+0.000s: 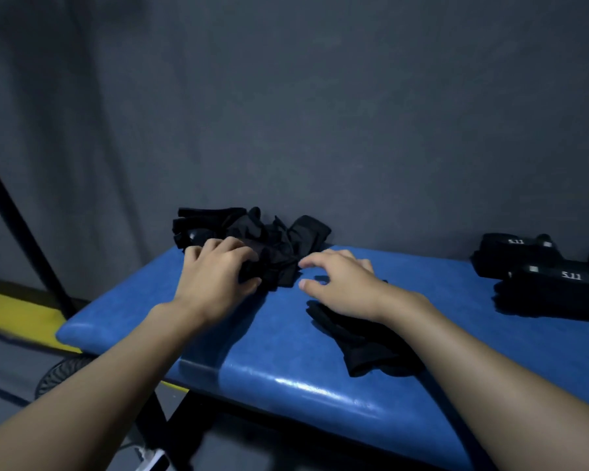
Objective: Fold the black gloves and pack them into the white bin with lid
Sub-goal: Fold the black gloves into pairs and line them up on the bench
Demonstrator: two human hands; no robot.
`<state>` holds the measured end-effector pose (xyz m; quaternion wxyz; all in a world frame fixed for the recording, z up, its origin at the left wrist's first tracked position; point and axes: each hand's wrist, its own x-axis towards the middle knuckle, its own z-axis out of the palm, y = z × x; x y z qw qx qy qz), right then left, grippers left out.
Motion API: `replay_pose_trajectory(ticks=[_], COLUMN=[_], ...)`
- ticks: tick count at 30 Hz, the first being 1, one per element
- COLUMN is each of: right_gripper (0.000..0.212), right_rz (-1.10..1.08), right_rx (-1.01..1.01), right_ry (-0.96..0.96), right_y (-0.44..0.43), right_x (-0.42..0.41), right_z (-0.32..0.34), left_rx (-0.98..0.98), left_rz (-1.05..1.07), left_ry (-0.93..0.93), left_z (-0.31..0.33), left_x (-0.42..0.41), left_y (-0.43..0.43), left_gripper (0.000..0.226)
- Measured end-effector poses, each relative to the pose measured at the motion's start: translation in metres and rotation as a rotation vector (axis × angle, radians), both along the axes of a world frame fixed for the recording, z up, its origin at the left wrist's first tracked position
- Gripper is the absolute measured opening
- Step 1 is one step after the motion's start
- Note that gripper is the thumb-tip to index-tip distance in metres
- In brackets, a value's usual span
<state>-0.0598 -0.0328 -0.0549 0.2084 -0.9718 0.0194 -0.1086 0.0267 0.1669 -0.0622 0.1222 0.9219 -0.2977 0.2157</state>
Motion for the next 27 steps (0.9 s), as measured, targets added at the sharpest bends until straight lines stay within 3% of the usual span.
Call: replay_pose_trajectory(ticks=[6,10,16,22,24,27], right_gripper=[0.038,0.037,0.033,0.024,0.022,0.024], right_rz=[0.038,0.006,0.13,0.154,0.144,0.114], right_rx=[0.024,0.054,0.393,0.645,0.706,0.763], right_ry=[0.071,0.099,-0.151,-0.259,-0.283,-0.309], right_y=[0.014,0.004,0.002,-0.002,-0.002,-0.004], right_x=[0.038,0.047,0.039,0.017,0.011,0.001], right_z=[-0.002,-0.014,0.001,0.023,0.027,0.033], left_rx=[-0.17,-0.164,-0.202,-0.229,-0.259,-0.356], left_rz=[-0.094,-0.1,-0.12,-0.152,-0.175,-0.239], left_ry=[0.11,0.134,0.114,-0.004,-0.03,-0.079], left_z=[-0.005,-0.008,0.002,0.015,0.019,0.021], left_x=[0.015,0.016,0.006,-0.007,-0.011,-0.015], left_y=[0.002,0.0,-0.007,-0.013,-0.016,-0.019], left_gripper=[0.021,0.024,0.04,0.06,0.054,0.028])
